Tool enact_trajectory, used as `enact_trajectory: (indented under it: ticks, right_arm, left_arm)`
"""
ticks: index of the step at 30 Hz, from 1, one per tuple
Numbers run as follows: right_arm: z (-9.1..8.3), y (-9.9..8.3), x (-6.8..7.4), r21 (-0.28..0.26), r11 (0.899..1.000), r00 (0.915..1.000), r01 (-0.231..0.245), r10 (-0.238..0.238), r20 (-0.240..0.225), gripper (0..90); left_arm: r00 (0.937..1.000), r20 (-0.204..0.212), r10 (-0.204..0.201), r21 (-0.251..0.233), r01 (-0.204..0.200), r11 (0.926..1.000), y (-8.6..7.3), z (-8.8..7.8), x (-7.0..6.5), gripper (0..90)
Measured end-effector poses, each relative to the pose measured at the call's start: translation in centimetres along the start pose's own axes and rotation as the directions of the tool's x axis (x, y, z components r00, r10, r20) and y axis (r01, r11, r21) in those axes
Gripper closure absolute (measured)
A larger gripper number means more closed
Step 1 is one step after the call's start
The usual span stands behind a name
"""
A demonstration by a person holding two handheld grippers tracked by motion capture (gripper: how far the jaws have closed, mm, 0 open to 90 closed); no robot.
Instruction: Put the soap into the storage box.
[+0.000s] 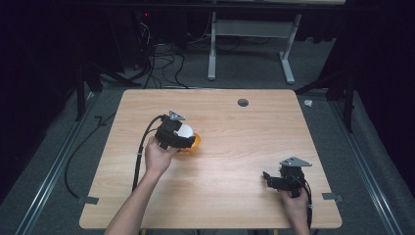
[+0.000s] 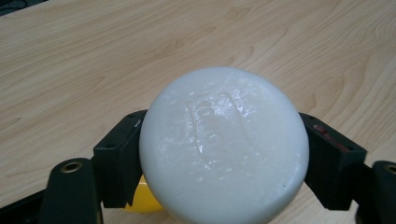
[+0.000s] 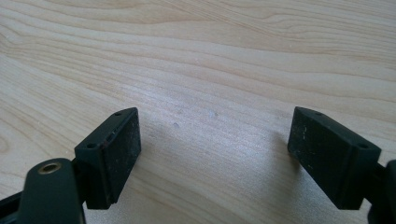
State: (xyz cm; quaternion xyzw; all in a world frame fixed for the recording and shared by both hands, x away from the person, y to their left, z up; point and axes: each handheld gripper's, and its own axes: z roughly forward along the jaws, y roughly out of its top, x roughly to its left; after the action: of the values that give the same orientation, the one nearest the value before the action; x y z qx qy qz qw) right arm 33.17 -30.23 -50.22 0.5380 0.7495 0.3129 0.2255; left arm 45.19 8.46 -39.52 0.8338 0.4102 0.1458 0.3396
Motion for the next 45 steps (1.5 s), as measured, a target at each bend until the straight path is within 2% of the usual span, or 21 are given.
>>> enact_trajectory:
  ticks: [3, 16, 21, 28, 33, 45]
  right_arm:
    - [0.0, 0.0, 0.0, 0.0, 1.0, 1.0, -0.002, 0.002, -0.001, 18.1]
    - [0.0, 0.0, 0.0, 0.0, 1.0, 1.0, 0.0, 0.0, -0.002, 18.0]
    - [0.0, 0.0, 0.0, 0.0, 1.0, 1.0, -0.001, 0.001, -0.003, 18.0]
    - [0.0, 0.0, 0.0, 0.0, 1.0, 1.0, -0.001, 0.001, -0.004, 17.9]
    - [0.0, 0.0, 0.0, 0.0, 1.0, 1.0, 0.0, 0.0, -0.003, 17.9]
    - [0.0, 0.0, 0.0, 0.001, 1.0, 1.0, 0.001, -0.001, -0.003, 17.9]
  left_arm:
    - [0.9999, 0.0, -0.015, 0.005, 0.015, 0.9999, 0.1, 0.4, 0.3, 24.7]
    - [0.9977, -0.047, -0.049, 0.045, 0.051, 0.9977, -0.1, 2.6, 1.2, 24.7]
    - [0.9971, -0.059, -0.049, 0.064, 0.052, 0.9965, -0.2, 3.3, 1.2, 24.7]
    - [0.9955, -0.062, -0.072, 0.093, 0.077, 0.9927, -0.4, 4.4, 1.2, 24.7]
    - [0.9955, -0.074, -0.059, 0.109, 0.067, 0.9918, -0.5, 4.7, 1.2, 24.7]
    - [0.9918, -0.07, -0.107, 0.119, 0.115, 0.9862, -0.8, 5.2, 1.6, 24.7]
